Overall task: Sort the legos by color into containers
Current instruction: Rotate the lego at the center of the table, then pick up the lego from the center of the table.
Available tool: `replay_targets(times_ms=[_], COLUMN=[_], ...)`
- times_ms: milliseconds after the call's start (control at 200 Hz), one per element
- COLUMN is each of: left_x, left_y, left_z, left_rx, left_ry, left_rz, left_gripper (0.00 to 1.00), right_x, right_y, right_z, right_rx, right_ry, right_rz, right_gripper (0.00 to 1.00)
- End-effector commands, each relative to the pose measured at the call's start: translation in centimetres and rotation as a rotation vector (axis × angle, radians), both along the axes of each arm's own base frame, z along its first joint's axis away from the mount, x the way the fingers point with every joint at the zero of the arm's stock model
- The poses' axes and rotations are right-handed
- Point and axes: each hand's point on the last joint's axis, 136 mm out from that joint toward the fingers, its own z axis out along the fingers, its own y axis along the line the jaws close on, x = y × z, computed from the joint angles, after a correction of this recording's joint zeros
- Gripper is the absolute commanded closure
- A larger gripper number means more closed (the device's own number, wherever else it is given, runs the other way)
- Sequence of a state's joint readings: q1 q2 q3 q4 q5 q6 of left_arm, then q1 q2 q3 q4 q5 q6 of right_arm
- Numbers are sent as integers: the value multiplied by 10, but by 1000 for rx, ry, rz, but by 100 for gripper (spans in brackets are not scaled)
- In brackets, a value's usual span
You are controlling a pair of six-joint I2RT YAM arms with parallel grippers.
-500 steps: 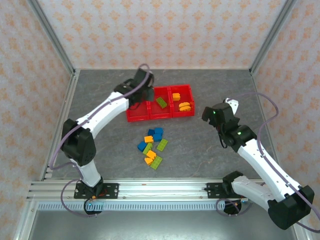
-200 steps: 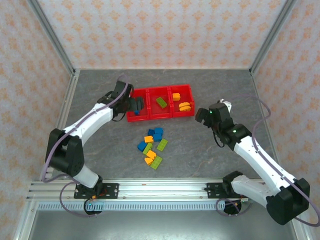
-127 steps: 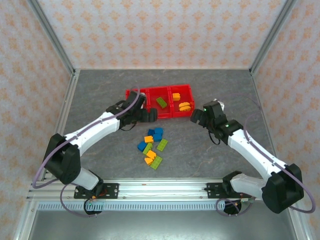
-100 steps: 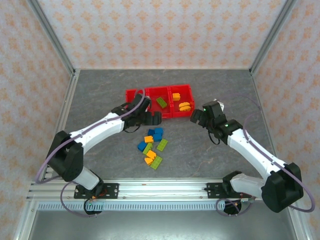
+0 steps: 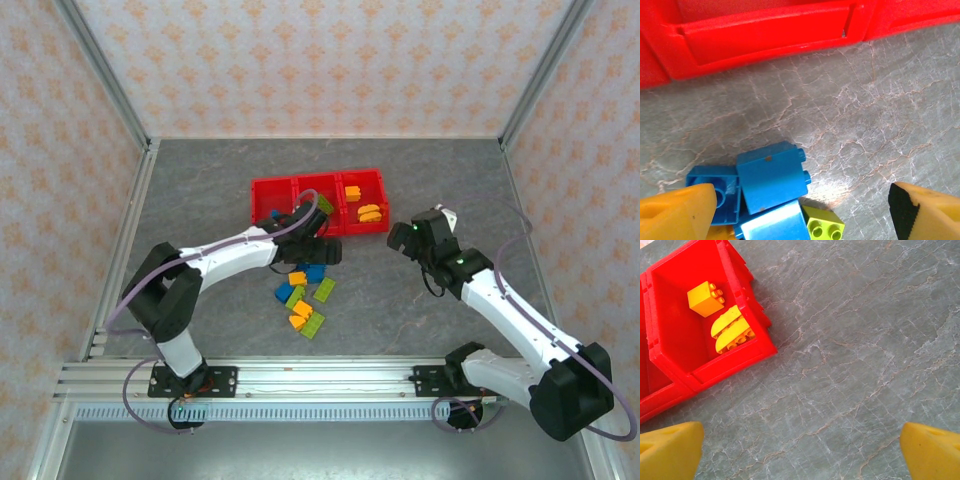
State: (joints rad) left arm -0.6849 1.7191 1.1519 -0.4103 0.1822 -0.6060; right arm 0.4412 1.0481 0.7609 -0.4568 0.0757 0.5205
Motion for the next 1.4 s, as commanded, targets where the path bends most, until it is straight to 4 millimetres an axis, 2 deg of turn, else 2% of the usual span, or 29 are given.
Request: replay_targets(times_ms=[0,140,310,521,621,641,761,1126,1296,1391], left_x=[3,0,1,8,14,14,17,15,13,13], left_y=[-13,-15,-22,-35,-41,-40,-44,-21,-21,-23], left_z=[-1,-17,-27,-28,-17,-28,-26,-34,-32,-26], left_rx=[-19,0,-8,5,7,24,28,188,192,214], left_ry=[12,50,74,68,42,61,52,24,14,-14], left_rz=[-5,-16,-35,-94,-118,-119,-132,-228,-251,-259], left_gripper=[10,11,13,15,15,15,15,16,28,29], right_x=[-3,-3,-4,-5,-6,-6,-9,-10,-9,-9], right_y=[-12,-12,-14,-14,-16,-17,-19,-20,-19,-18], right_z=[-4,-4,-4,-2,-2,-1,-1,-1,-3,-4], right_rx=[-31,-33,-38,-40,-46,-46,-48,-50,-47,-49], right_ry=[7,7,9,9,10,10,8,6,12,17], right_rz=[-46,-48,-50,-53,-58,-59,-64,-66,-65,-64], right_gripper=[0,0,0,0,0,0,0,0,0,0])
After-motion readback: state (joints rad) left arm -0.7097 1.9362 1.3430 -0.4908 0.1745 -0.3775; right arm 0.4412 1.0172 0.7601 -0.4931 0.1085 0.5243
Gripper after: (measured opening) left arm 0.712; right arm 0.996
